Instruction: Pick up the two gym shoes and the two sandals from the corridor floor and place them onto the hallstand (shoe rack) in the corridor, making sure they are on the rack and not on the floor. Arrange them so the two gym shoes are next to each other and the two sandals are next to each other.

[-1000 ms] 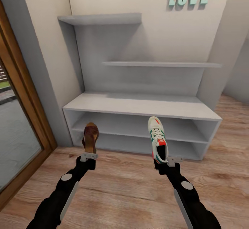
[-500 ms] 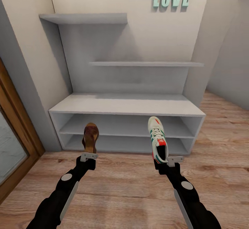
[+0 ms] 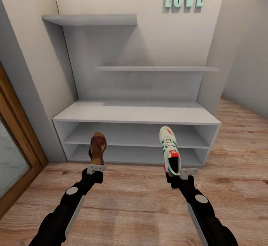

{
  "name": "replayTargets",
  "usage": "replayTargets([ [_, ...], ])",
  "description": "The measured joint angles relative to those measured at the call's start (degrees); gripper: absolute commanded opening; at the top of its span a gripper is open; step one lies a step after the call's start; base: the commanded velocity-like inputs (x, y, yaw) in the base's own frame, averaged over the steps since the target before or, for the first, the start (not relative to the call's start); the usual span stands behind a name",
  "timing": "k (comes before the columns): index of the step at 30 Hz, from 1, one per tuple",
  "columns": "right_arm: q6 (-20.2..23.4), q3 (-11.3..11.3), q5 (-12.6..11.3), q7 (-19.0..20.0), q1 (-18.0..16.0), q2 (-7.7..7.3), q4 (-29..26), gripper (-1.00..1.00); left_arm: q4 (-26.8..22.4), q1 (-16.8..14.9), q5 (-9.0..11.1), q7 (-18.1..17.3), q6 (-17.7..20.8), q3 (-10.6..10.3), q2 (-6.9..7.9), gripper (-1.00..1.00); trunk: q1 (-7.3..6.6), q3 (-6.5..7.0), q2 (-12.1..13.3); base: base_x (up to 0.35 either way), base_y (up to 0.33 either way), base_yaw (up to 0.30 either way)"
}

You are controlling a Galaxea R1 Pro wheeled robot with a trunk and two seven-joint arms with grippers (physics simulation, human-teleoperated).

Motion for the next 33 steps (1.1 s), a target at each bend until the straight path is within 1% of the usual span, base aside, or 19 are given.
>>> replayTargets([
  [4,0.3,-0.4,-0.2,0.0,0.0,-0.12,-0.2,-1.00,0.3,0.0,0.0,0.0,0.0,0.0,-0.07,-1.00,0.00,0.00,0.0,0.000,0.000,0.000],
  [6,0.5,-1.0,-0.3,0.0,0.0,-0.21,-0.3,-1.00,0.3,0.0,0.0,0.0,0.0,-0.1,-0.08,-1.00,0.00,0.00,0.0,0.000,0.000,0.000],
  [7,0.9,-2.2,-0.2,0.0,0.0,-0.28,-0.3,-1.00,0.3,0.0,0.0,0.0,0.0,-0.1,-0.08,-1.00,0.00,0.00,0.0,0.000,0.000,0.000],
  [8,2.0,-5.3,-0.2,0.0,0.0,-0.37,-0.3,-1.00,0.3,0.0,0.0,0.0,0.0,-0.1,-0.08,-1.00,0.00,0.00,0.0,0.000,0.000,0.000],
  [10,4.8,-14.2,-0.1,0.0,0.0,-0.43,-0.4,-1.00,0.3,0.0,0.0,0.0,0.0,0.0,-0.42,-1.00,0.00,0.00,0.0,0.000,0.000,0.000],
  [12,6.5,-20.3,0.1,0.1,0.0,-0.46,-0.4,-1.00,0.4,0.0,-0.1,0.0,0.0,0.0,-0.69,-1.00,0.00,0.00,0.0,0.000,0.000,0.000],
  [15,7.6,-25.6,-0.1,0.2,0.0,-0.51,-0.5,-1.00,1.0,0.0,-0.1,0.0,-0.1,0.0,-1.10,-1.00,0.00,0.00,0.0,0.000,0.000,0.000],
  [19,7.7,-27.6,-0.3,0.2,0.0,-0.52,-0.5,-1.00,1.1,0.0,-0.1,0.0,-0.1,-0.1,-1.18,-1.00,0.00,0.00,0.0,0.000,0.000,0.000],
  [21,7.8,-33.7,0.1,0.2,0.0,-0.54,-0.5,-1.00,1.1,0.0,-0.1,0.0,-0.1,-0.1,-1.19,-1.00,0.00,0.00,0.0,0.000,0.000,0.000],
  [22,7.8,-34.6,-0.3,0.2,0.0,-0.53,-0.5,-1.00,1.1,0.0,-0.1,0.0,-0.1,-0.1,-1.20,-1.00,0.00,0.00,0.0,0.000,0.000,0.000],
  [23,7.8,-36.9,0.0,0.2,0.0,-0.54,-0.6,-1.00,1.1,0.0,-0.1,0.0,-0.1,-0.1,-1.20,-1.00,0.00,0.00,0.0,0.000,0.000,0.000],
  [24,7.9,-40.6,-0.1,0.2,0.0,-0.70,-0.6,-1.00,1.1,0.0,-0.1,0.0,-0.1,-0.1,-1.21,-1.00,0.00,0.00,0.0,0.000,0.000,0.000],
  [25,8.3,-43.1,0.1,0.3,0.0,-1.38,-0.6,-1.00,1.2,0.0,-0.1,0.0,-0.1,-0.1,-1.22,-1.00,0.00,0.00,0.0,0.000,0.000,0.000],
  [26,9.4,-45.0,-0.1,0.4,0.0,-2.79,-0.5,-1.00,1.2,0.0,-0.1,0.0,-0.1,-0.1,-1.24,-1.00,0.00,0.00,0.0,0.000,0.000,0.000],
  [28,13.7,-48.7,-0.4,0.8,0.0,-7.15,-0.5,-1.00,1.5,0.0,-0.1,0.1,-0.1,-0.2,-1.52,-1.00,0.00,0.00,0.0,0.000,0.000,0.000],
  [29,15.0,-49.3,-0.8,1.0,0.0,-8.62,-0.5,-1.00,1.7,0.0,-0.1,0.1,-0.1,-0.2,-1.68,-1.00,0.00,0.00,0.0,0.000,0.000,0.000],
  [31,19.5,-51.9,-2.3,3.2,0.0,-14.53,-0.3,-1.00,3.2,0.0,-0.2,0.1,-0.2,-0.1,-2.26,-1.00,0.00,0.00,0.0,0.000,0.000,0.000],
  [32,21.6,-53.4,-4.7,5.9,0.0,-18.79,-0.1,-1.00,4.4,0.0,-0.2,0.2,-0.6,-0.1,-2.50,-1.00,0.00,0.00,0.0,0.000,0.000,0.000],
  [33,22.5,-54.2,-5.7,7.6,0.0,-21.89,-0.1,-1.00,5.0,0.0,-0.2,0.2,-1.1,-0.1,-2.59,-1.00,-0.01,0.00,0.0,0.000,0.000,0.000],
])
